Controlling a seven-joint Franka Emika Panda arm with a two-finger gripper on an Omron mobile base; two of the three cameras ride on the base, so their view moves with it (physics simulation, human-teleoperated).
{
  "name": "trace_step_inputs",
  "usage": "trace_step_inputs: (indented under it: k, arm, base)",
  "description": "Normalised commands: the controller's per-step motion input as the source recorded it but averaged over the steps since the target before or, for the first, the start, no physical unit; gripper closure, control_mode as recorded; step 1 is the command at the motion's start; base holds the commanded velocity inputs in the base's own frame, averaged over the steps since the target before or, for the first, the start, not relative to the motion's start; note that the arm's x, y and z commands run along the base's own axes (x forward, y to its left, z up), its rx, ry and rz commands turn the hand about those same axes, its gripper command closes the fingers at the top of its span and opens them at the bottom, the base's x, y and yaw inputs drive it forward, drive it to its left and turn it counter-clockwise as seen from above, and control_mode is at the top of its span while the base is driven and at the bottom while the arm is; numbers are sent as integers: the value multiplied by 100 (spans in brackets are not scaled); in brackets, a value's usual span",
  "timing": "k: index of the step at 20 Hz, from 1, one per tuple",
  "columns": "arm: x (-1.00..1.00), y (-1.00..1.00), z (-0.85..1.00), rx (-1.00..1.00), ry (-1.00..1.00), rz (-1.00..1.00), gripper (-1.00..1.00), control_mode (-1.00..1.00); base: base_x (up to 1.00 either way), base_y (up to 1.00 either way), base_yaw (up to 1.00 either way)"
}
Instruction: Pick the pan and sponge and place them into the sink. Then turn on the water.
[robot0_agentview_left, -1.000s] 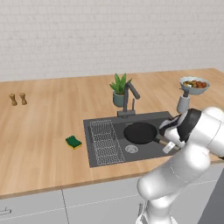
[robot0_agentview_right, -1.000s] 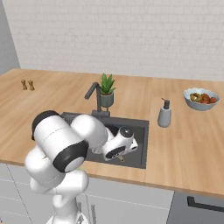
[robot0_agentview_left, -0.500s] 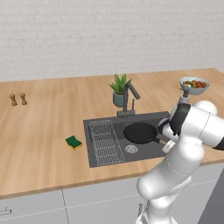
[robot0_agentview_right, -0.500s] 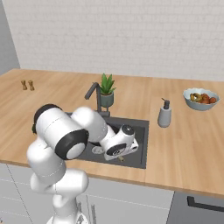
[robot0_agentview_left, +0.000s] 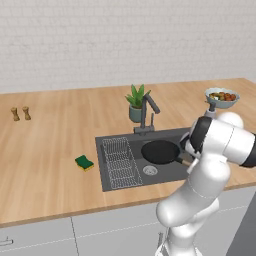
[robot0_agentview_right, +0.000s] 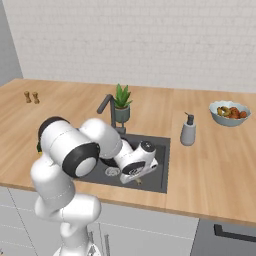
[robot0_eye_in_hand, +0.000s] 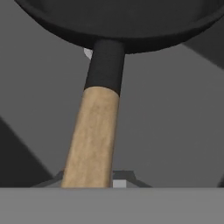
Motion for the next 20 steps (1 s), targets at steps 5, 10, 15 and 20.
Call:
trace_step_inputs:
  k: [5, 10, 15, 20]
  arm:
    - [0, -11, -4, 0, 0, 25, 100, -100]
    - [-6, -16, 11, 0, 0, 20, 100, -100]
    - [-14, -1, 28, 0, 0, 4, 100, -100]
    - [20, 12, -1, -1, 2, 16, 100, -100]
  base:
    - [0, 0, 0]
    - [0, 0, 0]
    - [0, 0, 0]
    - [0, 0, 0]
